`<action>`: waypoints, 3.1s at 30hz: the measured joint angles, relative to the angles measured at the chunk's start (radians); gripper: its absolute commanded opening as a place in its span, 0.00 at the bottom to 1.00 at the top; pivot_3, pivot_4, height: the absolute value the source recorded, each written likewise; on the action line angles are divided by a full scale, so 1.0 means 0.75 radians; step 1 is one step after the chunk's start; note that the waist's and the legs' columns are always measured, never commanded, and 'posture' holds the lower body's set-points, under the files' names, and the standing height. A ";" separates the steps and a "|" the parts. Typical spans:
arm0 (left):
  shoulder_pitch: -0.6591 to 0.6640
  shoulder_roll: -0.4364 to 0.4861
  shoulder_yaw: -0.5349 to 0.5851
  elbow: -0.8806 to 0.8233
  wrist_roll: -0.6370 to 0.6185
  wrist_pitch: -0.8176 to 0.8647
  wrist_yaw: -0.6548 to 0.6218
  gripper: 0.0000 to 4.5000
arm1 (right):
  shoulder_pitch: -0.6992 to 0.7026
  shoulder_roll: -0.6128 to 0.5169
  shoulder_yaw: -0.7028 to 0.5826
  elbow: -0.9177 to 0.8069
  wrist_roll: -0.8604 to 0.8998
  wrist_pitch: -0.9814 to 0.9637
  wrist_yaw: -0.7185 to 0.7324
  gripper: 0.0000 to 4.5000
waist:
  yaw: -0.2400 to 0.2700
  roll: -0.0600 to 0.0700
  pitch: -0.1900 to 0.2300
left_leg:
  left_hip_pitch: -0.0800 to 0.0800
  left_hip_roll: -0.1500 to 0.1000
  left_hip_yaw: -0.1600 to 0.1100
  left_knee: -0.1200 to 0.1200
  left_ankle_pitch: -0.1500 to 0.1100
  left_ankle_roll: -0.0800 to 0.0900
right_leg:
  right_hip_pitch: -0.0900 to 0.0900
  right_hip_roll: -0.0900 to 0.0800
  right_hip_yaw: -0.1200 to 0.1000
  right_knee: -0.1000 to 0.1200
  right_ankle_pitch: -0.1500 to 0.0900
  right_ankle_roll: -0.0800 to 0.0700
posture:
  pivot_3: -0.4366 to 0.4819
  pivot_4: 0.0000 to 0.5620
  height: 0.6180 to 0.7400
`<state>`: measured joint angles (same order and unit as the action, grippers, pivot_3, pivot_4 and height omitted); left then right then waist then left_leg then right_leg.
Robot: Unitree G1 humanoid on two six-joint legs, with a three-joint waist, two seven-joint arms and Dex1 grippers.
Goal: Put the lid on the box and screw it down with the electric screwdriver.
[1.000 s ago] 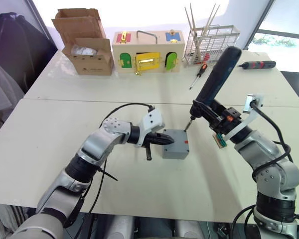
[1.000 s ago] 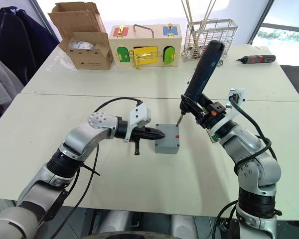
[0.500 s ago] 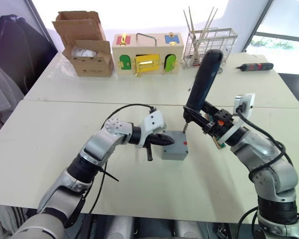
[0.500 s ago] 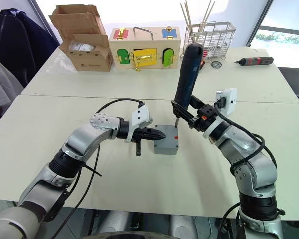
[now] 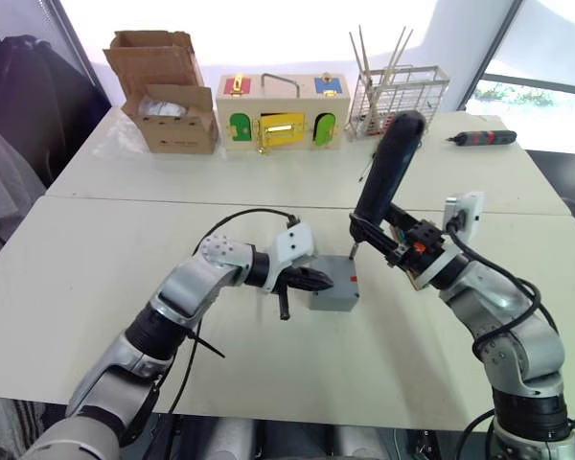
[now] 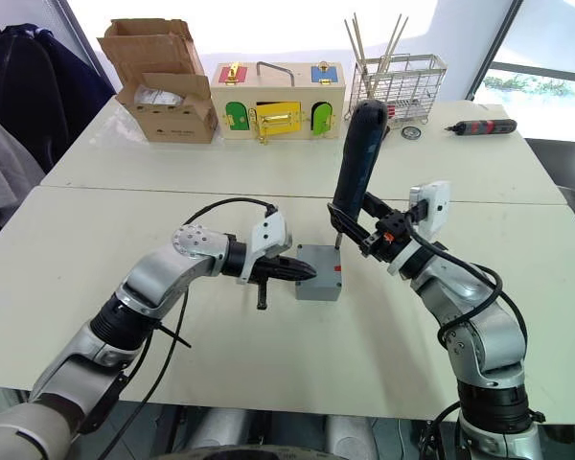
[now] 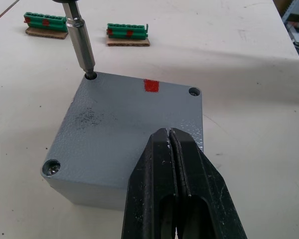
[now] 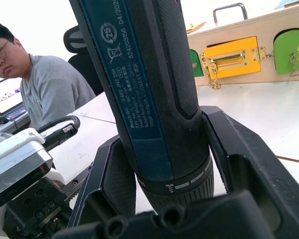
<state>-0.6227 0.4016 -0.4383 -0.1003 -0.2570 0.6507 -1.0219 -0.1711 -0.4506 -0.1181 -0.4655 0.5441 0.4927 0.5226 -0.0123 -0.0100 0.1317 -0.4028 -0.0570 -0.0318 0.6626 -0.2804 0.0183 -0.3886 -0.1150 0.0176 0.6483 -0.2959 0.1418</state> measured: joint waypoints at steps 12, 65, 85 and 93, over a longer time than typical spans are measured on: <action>-0.001 0.000 -0.003 0.001 0.000 0.013 0.002 0.00 | 0.002 0.001 0.022 0.008 -0.027 -0.016 0.002 0.41 | 0.000 -0.003 -0.004 | 0.002 0.000 0.000 -0.001 -0.001 0.001 | 0.002 0.000 0.000 -0.001 0.000 0.000 | 0.48 0.27 0.99; -0.023 -0.010 -0.015 0.023 0.006 0.061 0.033 0.00 | 0.046 0.001 0.046 0.055 -0.072 -0.124 0.032 0.41 | 0.003 -0.009 -0.011 | 0.021 0.002 -0.001 -0.019 -0.001 0.000 | 0.024 -0.006 0.002 -0.027 -0.001 -0.002 | 0.48 0.27 0.99; -0.025 -0.011 -0.015 0.027 0.006 0.058 0.050 0.00 | 0.050 0.001 0.045 0.085 -0.093 -0.171 0.026 0.41 | 0.008 -0.010 -0.012 | 0.021 0.002 -0.001 -0.021 -0.003 -0.002 | 0.025 -0.009 0.001 -0.041 -0.001 -0.009 | 0.48 0.27 0.99; -0.025 -0.011 -0.021 0.029 0.008 0.051 0.053 0.00 | 0.050 0.001 0.027 0.085 -0.079 -0.166 0.017 0.41 | 0.010 -0.009 -0.012 | 0.020 0.002 -0.001 -0.021 -0.003 -0.002 | 0.025 -0.009 0.001 -0.043 -0.001 -0.010 | 0.48 0.27 0.99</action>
<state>-0.6414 0.3932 -0.4539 -0.0783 -0.2512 0.6889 -0.9821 -0.1333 -0.4498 -0.0980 -0.4015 0.4847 0.3680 0.5352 -0.0047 -0.0169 0.1231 -0.3878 -0.0558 -0.0327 0.6467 -0.2829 0.0170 -0.3698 -0.1221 0.0184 0.6158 -0.2968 0.1347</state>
